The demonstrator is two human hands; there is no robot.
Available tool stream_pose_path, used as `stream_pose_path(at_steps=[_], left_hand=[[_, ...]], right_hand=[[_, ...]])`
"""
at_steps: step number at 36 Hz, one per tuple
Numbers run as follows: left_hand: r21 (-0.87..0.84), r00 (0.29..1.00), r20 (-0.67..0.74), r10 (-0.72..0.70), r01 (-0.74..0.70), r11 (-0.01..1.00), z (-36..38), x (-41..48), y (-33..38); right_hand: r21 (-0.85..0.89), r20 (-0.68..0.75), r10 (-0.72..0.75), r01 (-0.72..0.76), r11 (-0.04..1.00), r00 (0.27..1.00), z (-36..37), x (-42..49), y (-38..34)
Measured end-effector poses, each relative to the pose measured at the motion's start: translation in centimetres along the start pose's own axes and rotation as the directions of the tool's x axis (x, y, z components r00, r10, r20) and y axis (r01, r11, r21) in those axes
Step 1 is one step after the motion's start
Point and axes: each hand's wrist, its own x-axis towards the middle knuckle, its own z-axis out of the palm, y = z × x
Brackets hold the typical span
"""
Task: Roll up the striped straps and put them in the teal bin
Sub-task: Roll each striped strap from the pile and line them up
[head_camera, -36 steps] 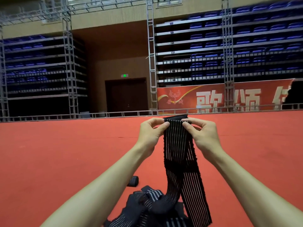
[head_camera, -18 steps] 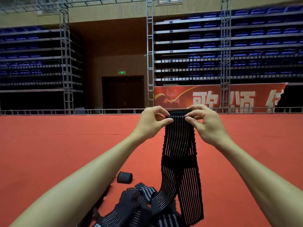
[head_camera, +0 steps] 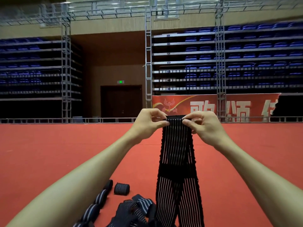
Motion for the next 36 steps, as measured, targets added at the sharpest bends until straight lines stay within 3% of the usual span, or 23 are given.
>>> stream_pose_path(at_steps=[18, 31, 36], left_hand=[[-0.186, 0.987, -0.068, -0.149, 0.134, 0.973, 0.8, -0.7, -0.1], [-0.234, 0.985, -0.076, -0.153, 0.132, 0.963, 0.7, -1.0, -0.8], [-0.233, 0.99, -0.019, -0.138, 0.13, 0.964, 0.7, -1.2, -0.9]], right_hand=[[0.106, -0.091, 0.004, 0.006, 0.994, 0.996, 0.4, -1.2, -0.8], [0.177, -0.084, 0.047, -0.031, 0.984, 0.995, 1.1, -1.5, -0.7], [0.18, -0.06, 0.076, -0.064, 0.982, 0.995, 1.3, -1.7, -0.6]])
